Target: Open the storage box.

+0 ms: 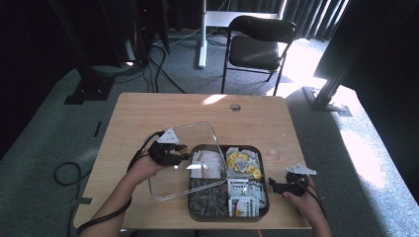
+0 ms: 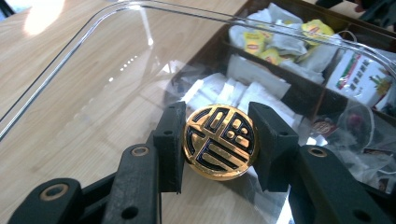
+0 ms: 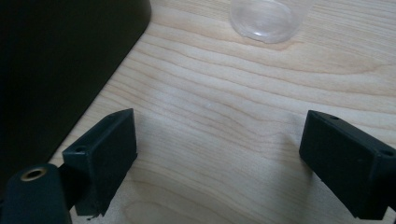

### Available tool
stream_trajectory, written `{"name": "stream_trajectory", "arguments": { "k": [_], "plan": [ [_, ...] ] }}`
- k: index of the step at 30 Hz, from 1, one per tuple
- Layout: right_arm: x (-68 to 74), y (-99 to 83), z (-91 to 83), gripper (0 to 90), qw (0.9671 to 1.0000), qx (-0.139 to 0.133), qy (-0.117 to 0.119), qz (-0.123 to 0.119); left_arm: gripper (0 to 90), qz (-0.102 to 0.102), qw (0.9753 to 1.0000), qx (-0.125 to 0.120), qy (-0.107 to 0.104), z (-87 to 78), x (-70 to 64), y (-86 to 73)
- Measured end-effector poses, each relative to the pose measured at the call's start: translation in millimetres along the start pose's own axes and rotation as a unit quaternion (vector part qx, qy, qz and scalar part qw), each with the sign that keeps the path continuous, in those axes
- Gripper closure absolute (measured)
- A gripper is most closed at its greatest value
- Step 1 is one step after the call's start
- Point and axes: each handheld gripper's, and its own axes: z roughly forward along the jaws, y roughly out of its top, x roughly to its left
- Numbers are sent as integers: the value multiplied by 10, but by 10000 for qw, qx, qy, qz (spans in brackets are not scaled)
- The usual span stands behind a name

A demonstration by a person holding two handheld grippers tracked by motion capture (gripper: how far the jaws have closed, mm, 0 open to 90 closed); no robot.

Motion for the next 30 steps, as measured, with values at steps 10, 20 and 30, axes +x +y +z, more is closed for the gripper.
{"name": "stream_trajectory", "arguments": {
  "k": [10,20,30],
  "plan": [
    [0,0,0,104,10000,0,0,-4,593,-197,9995,18,228,-185,175,-148],
    [0,0,0,104,10000,1,1,-4,593,-429,9979,-33,474,-380,345,-313],
    [0,0,0,104,10000,3,0,-2,593,-720,9940,-67,824,-585,528,-546]
  ]
}}
